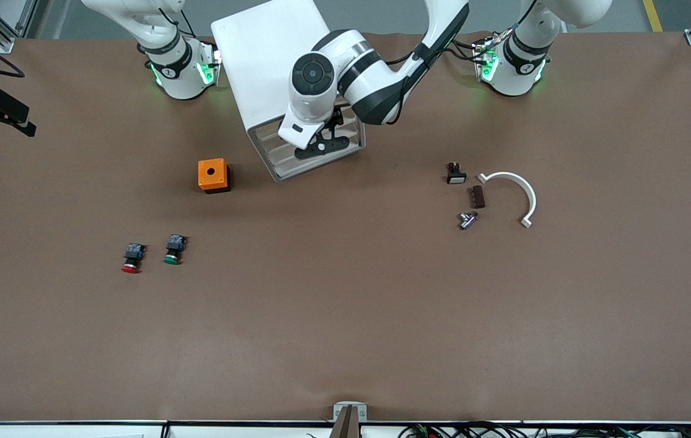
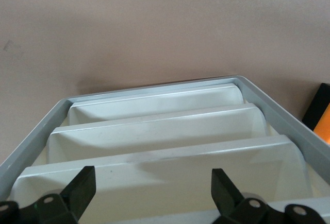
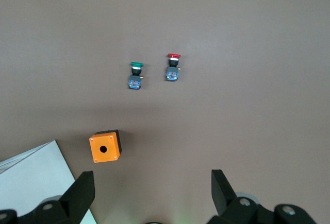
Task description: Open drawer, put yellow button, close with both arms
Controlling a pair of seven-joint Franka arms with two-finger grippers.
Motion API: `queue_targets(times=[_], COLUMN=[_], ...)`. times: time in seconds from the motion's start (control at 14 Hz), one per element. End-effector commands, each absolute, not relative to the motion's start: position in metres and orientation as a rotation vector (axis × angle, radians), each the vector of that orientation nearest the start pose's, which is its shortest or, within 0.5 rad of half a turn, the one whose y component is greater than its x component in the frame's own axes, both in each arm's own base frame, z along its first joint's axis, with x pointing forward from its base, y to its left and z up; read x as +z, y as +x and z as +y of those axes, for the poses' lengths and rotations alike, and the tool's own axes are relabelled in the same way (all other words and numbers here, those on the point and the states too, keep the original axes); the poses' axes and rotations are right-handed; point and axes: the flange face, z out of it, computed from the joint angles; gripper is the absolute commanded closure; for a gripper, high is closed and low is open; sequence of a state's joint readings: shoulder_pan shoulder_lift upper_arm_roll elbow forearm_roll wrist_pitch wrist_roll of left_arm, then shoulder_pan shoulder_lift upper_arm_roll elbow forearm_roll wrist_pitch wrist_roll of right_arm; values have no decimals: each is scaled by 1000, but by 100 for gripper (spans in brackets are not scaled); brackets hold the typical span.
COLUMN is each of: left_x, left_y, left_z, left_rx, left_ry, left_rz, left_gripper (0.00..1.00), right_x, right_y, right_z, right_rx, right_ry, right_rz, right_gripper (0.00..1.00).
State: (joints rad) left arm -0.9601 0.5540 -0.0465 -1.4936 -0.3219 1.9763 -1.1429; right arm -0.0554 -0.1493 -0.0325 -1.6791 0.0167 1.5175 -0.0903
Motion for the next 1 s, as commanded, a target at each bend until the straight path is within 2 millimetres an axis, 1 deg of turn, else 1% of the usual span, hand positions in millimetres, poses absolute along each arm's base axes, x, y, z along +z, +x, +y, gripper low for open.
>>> queue_targets(times=[0.0, 0.07, 0.21, 0.36, 0.5, 0.71, 0.85, 0.93], left_x=[354, 362, 380, 395, 410, 436, 451, 455], left_y=[364, 378, 413, 450, 486, 539, 567, 577], left_z=[-593, -584, -558, -528, -492, -426, -384, -366], left_rx=[490, 481, 452, 425, 399, 344, 307, 297], left_ry=[-3162, -3173, -3190, -3198, -3199, -3191, -3178, -3169], left_rz=[-464, -498, -595, -704, -822, -1023, -1143, -1190], left_gripper=[0, 0, 0, 0, 0, 0, 0, 0], right_x=[648, 648, 649, 649, 650, 650, 651, 651], right_y=[494, 494, 496, 496, 498, 498, 499, 499], right_z=[-51, -55, -56, -54, -53, -53, -52, -52], right_rx=[-6, -11, -32, -32, -55, -56, -65, -72], right_ry=[-3092, -3090, -3079, -3077, -3079, -3079, -3079, -3080], right_rz=[-1, 11, 15, 11, 7, 7, 5, 5], right_gripper=[0, 0, 0, 0, 0, 0, 0, 0])
